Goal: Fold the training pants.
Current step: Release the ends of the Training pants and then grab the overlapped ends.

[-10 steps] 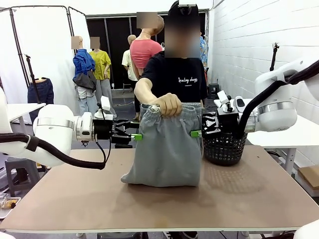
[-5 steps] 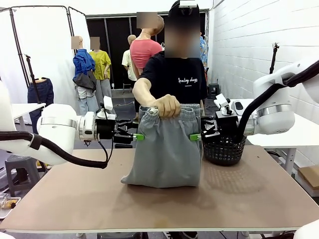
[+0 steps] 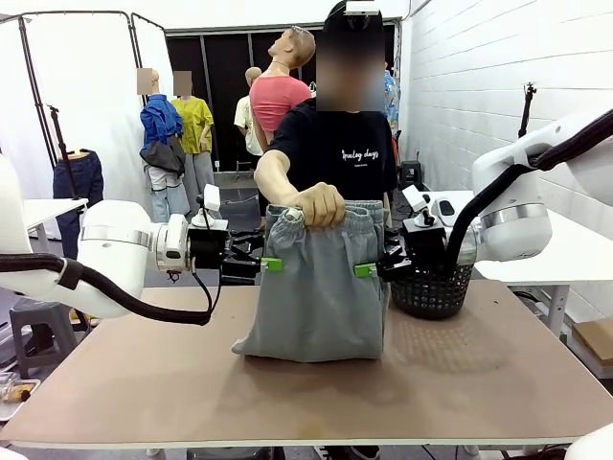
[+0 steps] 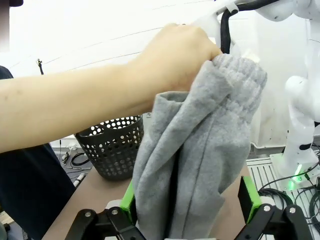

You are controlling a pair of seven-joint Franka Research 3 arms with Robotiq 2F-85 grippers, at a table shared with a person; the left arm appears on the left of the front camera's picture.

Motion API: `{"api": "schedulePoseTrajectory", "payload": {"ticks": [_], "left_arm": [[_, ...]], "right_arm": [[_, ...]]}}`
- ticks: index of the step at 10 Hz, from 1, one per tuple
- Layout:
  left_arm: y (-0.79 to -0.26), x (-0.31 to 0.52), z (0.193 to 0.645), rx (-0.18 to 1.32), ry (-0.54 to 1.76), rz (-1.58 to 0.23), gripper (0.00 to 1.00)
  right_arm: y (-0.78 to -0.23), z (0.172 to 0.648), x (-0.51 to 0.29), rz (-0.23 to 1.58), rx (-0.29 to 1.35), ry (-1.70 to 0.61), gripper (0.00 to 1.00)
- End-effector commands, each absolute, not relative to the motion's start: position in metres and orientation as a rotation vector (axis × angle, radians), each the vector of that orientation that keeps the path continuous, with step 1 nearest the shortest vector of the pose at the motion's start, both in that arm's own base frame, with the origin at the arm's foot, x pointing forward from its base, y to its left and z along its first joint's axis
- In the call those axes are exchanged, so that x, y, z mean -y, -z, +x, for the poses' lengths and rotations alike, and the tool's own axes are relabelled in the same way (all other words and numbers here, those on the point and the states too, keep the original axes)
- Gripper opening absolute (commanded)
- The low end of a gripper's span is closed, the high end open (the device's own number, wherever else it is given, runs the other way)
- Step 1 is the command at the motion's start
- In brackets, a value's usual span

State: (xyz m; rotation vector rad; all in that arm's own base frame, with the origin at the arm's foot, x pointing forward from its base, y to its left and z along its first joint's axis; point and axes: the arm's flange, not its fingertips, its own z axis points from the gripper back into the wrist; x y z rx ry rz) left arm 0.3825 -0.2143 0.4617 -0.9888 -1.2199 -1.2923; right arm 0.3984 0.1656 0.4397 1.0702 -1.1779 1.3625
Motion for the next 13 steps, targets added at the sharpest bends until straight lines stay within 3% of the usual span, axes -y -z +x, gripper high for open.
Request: {"api": "schedulePoseTrajectory", "payload": {"ticks": [1,13], "left_arm": [[-0.465,0.209,0.375,1.171,1.309,-1.012,1.00],[-0.445,0.249,0.387,1.227,1.192,-1.009,1.00]], "right_arm": [[-0.443,0.403,-0.174,1.093,1.183,-1.376,1.00],[-0.436,0.412,-0.184,1.125,1.282,-1.332,1.00]]}}
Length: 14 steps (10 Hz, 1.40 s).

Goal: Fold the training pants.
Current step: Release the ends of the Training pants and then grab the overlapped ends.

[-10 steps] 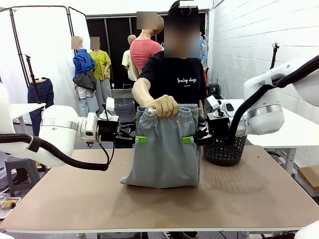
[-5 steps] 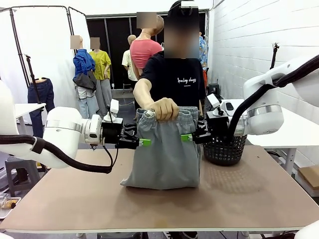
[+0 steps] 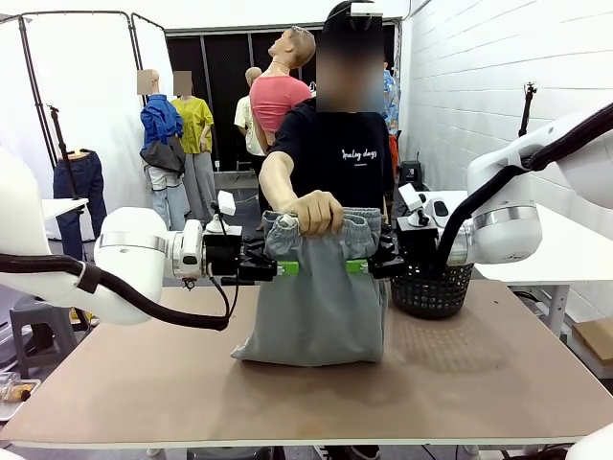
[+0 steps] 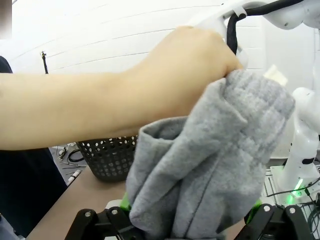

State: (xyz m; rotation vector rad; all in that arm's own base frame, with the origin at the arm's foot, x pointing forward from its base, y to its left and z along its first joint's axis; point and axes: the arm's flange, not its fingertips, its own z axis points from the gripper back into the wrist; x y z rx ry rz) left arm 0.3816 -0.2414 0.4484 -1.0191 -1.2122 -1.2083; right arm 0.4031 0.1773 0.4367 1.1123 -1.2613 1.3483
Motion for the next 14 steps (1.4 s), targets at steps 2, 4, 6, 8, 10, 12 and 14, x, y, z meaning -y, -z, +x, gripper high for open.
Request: {"api": "schedulePoseTrajectory", "payload": {"ticks": [2,4,6,8,10,12,14], "left_arm": [[-0.441,0.247,0.392,1.229,1.178,-1.007,0.60],[-0.438,0.244,0.394,1.215,1.165,-0.996,0.20],[-0.440,0.245,0.393,1.228,1.132,-1.050,0.00],[-0.440,0.245,0.395,1.239,1.114,-1.048,0.00],[-0.441,0.243,0.395,1.235,1.113,-1.034,0.00],[-0.441,0.244,0.398,1.259,1.114,-1.035,0.00],[-0.442,0.237,0.402,1.272,1.085,-1.098,0.00]], "right_arm": [[-0.436,0.414,-0.182,1.141,1.285,-1.290,0.60],[-0.437,0.415,-0.181,1.165,1.286,-1.266,0.20],[-0.436,0.415,-0.181,1.177,1.258,-1.270,0.00],[-0.438,0.417,-0.178,1.173,1.232,-1.283,0.00],[-0.438,0.417,-0.178,1.165,1.215,-1.300,0.00],[-0.439,0.421,-0.177,1.149,1.193,-1.319,0.00],[-0.441,0.430,-0.185,1.079,1.187,-1.394,0.00]]}}
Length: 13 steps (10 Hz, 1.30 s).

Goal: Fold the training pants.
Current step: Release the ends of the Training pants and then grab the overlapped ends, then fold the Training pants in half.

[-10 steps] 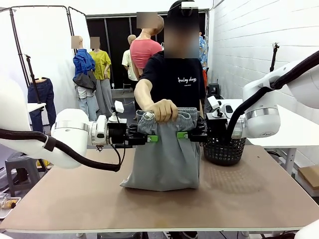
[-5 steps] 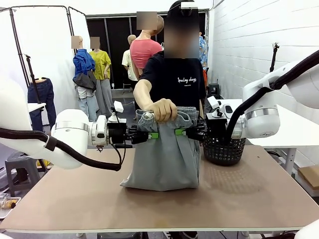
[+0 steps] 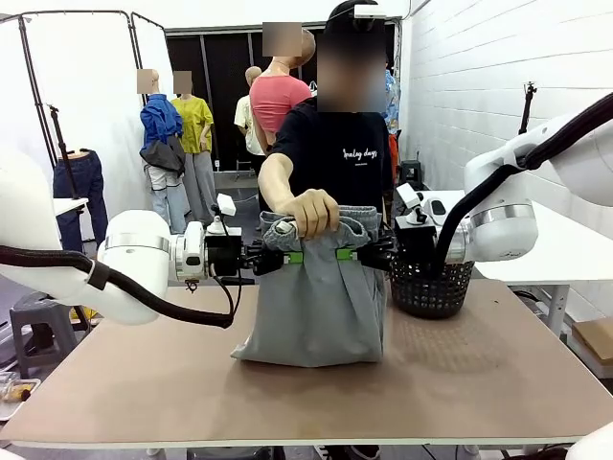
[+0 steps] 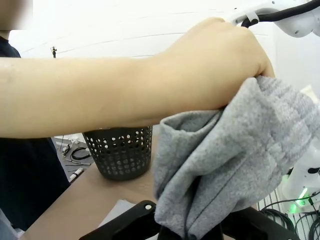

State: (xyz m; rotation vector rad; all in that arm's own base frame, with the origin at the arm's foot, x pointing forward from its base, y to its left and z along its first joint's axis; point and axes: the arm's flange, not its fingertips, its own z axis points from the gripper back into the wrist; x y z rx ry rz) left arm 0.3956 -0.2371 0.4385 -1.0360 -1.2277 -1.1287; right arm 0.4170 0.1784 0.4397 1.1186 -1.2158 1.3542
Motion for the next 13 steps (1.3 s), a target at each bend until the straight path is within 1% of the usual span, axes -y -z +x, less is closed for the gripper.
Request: {"api": "schedulePoseTrajectory", "payload": {"ticks": [1,13], "left_arm": [[-0.4389,0.2386,0.3943,1.223,1.137,-1.024,0.00],[-0.4389,0.2386,0.3943,1.223,1.137,-1.024,0.00]], "right_arm": [[-0.4360,0.4135,-0.1770,1.136,1.223,-1.326,0.00],[-0.4360,0.4135,-0.1770,1.136,1.223,-1.326,0.00]]}}
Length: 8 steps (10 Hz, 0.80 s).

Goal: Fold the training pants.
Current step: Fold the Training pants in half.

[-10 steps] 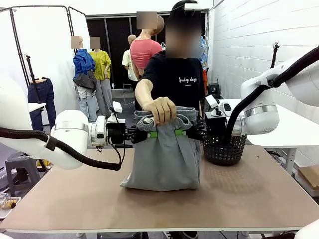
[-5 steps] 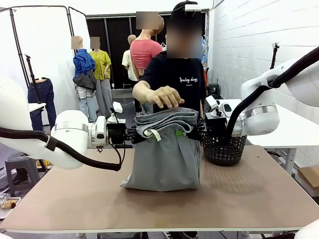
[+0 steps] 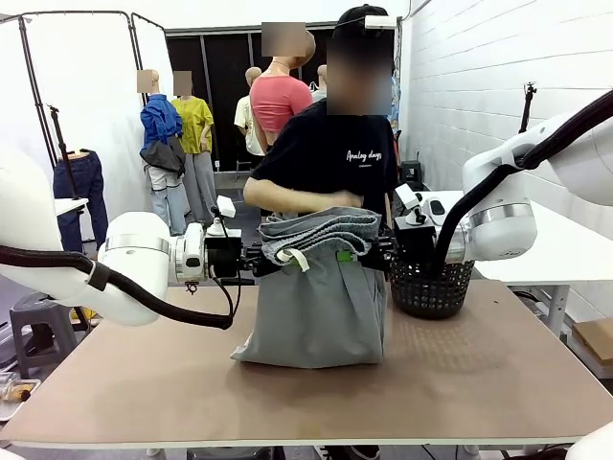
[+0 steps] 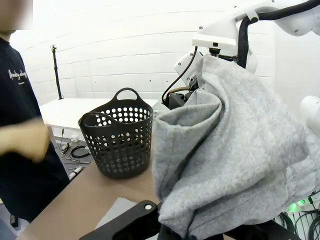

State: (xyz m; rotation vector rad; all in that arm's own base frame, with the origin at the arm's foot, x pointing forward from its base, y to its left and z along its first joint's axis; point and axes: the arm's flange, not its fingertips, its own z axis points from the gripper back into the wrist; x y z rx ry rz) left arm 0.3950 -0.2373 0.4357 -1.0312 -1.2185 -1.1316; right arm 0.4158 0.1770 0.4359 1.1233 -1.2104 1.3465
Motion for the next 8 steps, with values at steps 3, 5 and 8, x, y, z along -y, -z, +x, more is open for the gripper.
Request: {"api": "schedulePoseTrajectory", "payload": {"ticks": [3,5,8], "left_arm": [[-0.4389,0.2386,0.3943,1.223,1.137,-1.024,0.00],[-0.4389,0.2386,0.3943,1.223,1.137,-1.024,0.00],[-0.4389,0.2386,0.3943,1.223,1.137,-1.024,0.00]], "right_arm": [[-0.4360,0.4135,-0.1770,1.136,1.223,-1.326,0.00],[-0.4360,0.4135,-0.1770,1.136,1.223,-1.326,0.00],[-0.4360,0.4135,-0.1770,1.136,1.223,-1.326,0.00]]}}
